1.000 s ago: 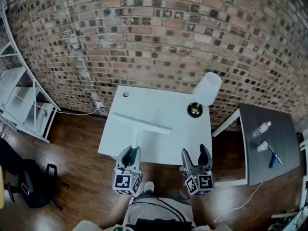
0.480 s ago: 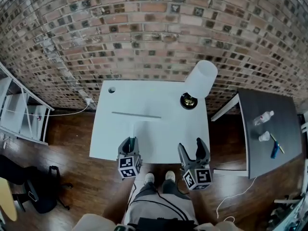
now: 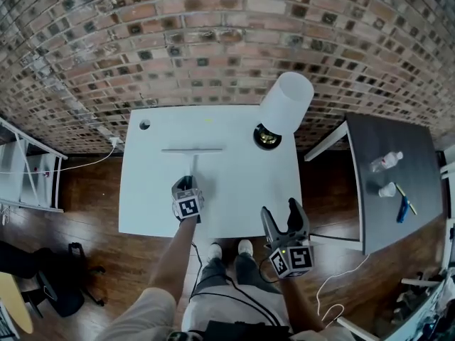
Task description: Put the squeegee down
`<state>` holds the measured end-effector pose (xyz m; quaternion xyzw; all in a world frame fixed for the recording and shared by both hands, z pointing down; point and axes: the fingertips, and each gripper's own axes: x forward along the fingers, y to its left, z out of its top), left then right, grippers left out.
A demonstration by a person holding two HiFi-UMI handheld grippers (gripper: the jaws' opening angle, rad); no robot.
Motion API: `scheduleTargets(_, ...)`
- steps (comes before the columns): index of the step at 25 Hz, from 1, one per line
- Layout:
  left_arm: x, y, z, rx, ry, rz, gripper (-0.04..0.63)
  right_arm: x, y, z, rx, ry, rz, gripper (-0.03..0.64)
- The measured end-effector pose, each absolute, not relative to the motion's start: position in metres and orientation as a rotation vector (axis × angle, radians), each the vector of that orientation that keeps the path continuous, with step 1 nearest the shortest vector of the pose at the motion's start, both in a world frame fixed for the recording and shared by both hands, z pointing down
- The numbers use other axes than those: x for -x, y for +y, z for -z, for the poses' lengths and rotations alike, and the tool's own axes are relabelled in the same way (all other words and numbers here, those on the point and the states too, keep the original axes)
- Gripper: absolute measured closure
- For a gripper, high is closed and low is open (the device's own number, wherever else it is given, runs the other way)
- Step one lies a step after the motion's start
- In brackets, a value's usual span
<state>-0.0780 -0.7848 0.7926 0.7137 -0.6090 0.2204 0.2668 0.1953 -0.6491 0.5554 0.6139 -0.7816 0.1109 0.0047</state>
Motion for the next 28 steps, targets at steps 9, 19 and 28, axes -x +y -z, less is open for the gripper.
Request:
scheduleTargets(9, 0.075, -0.8, -0.853, -1.838, -1.593, -0.744, 0.512, -0.211, -0.651, -0.559, -1.954, -2.389, -0.305, 0.254)
scheduleTargets(19, 0.082, -0.792, -0.802, -1.97, -1.591, -0.711, 0.262, -0.204, -0.653, -0.547, -1.954, -2.442, -0.273, 0.254)
scheduleTargets(28, 0.051, -0.754, -0.598, -2.438, -1.686, -0.324, 0.241, -0.186, -0.667, -0.505, -1.952, -2.531, -0.125, 0.242)
